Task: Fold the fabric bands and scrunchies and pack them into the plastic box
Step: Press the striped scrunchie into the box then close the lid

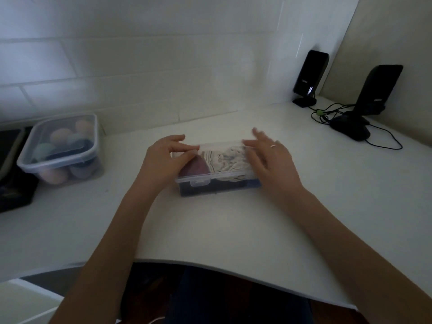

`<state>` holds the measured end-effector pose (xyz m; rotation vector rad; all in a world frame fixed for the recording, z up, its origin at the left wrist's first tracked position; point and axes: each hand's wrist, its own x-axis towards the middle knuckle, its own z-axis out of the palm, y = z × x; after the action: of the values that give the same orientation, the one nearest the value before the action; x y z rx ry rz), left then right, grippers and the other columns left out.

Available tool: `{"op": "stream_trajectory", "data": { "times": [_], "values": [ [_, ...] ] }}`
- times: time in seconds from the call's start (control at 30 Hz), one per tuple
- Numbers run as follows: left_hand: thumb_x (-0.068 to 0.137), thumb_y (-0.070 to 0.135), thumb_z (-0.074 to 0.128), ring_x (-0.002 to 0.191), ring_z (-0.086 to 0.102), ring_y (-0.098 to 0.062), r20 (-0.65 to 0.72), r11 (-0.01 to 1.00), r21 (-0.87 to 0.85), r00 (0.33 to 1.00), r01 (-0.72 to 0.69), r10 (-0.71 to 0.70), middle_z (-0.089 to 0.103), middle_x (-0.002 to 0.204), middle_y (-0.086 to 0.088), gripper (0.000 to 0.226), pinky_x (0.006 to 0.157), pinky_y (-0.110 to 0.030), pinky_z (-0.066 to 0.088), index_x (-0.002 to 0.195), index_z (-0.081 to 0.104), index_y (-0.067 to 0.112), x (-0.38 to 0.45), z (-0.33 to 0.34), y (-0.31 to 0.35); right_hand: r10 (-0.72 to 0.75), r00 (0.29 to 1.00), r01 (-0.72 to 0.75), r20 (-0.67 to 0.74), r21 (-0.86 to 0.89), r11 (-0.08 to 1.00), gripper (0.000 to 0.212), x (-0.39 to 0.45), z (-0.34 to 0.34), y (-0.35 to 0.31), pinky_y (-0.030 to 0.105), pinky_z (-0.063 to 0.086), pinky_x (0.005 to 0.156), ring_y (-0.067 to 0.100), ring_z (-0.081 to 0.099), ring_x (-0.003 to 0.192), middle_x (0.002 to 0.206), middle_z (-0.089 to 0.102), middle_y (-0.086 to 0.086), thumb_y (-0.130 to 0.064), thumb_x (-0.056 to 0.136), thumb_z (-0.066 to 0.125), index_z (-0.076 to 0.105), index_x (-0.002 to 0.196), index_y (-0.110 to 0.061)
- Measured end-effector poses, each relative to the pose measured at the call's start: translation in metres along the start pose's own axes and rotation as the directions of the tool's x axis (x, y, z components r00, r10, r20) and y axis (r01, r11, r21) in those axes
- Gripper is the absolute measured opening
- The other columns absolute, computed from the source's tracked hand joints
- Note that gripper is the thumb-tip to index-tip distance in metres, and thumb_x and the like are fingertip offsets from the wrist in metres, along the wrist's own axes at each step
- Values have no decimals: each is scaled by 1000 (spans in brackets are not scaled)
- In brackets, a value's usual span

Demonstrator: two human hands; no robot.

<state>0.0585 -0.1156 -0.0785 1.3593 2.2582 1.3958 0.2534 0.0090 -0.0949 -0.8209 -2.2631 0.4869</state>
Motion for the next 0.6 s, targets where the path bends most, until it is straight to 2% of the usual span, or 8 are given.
{"op": "stream_trajectory", "data": {
  "times": [0.03, 0.1, 0.17, 0.27, 0.4, 0.47, 0.53, 0.6],
  "values": [
    [84, 41, 63, 135, 37, -14, 72, 988, 144, 997, -48, 38, 49, 142, 1, 35, 117, -39, 16, 115, 66, 25, -2, -2, 2, -22, 993, 18, 113, 33, 999, 48, -1, -3, 0, 35, 24, 115, 11, 23, 142, 150, 38, -4, -46, 88, 45, 51, 132, -28],
    [72, 74, 49, 145, 12, -12, 290, 926, 350, 956, -143, 38, 26, 155, 7, 79, 118, -46, -8, 135, 48, 26, -8, -7, 7, -40, 959, 0, 280, 143, 990, 70, 1, -8, 2, 27, 17, 113, 2, 8, 144, 151, 33, -12, -54, 77, 60, 34, 140, -40],
    [56, 85, 44, 146, 0, -9, 417, 855, 449, 907, -260, 57, 12, 158, 8, 110, 116, -43, -10, 146, 25, 25, -16, -6, 7, -87, 934, 48, 348, 120, 992, 89, 3, -10, 6, 28, 14, 115, 3, 2, 145, 153, 29, -13, -59, 65, 71, 29, 141, -43],
    [68, 62, 66, 147, 7, -13, 404, 844, 413, 899, -344, 169, 15, 158, 2, 100, 117, -35, -2, 148, 19, 22, -19, -2, 4, -138, 918, 134, 373, 38, 990, 78, 6, -9, 8, 30, 7, 115, 11, -2, 146, 155, 23, -11, -65, 65, 61, 35, 137, -47],
    [80, 52, 59, 146, 13, -19, 375, 780, 491, 902, -388, 213, 18, 158, -6, 84, 116, -27, -1, 148, 19, 22, -19, 1, 4, -162, 920, 159, 356, 38, 987, 61, 6, -5, 8, 28, 4, 114, 15, -4, 147, 152, 28, -12, -56, 75, 61, 38, 132, -52],
    [89, 42, 52, 147, 12, -24, 345, 697, 605, 916, -384, 206, 15, 158, -13, 74, 117, -30, 1, 149, 13, 21, -21, 8, 5, -189, 932, 209, 310, -32, 977, 60, 10, 2, 4, 29, 8, 116, 17, 8, 146, 151, 34, -9, -60, 77, 56, 40, 133, -47],
    [96, 23, 44, 146, 10, -31, 302, 614, 717, 941, -330, 154, 11, 157, -21, 67, 118, -35, 2, 150, 4, 17, -25, 17, 9, -218, 937, 259, 272, -124, 958, 60, 16, 12, -2, 33, 10, 117, 20, 24, 143, 149, 39, -4, -63, 80, 43, 42, 136, -41],
    [92, 12, 48, 143, 18, -40, 250, 522, 801, 956, -293, 154, 17, 152, -30, 68, 119, -45, 13, 149, 9, 9, -24, 25, 5, -236, 940, 286, 246, -189, 940, 56, 24, 24, -10, 37, 13, 116, 24, 30, 141, 148, 41, -1, -58, 85, 41, 41, 137, -37]
  ]
}}
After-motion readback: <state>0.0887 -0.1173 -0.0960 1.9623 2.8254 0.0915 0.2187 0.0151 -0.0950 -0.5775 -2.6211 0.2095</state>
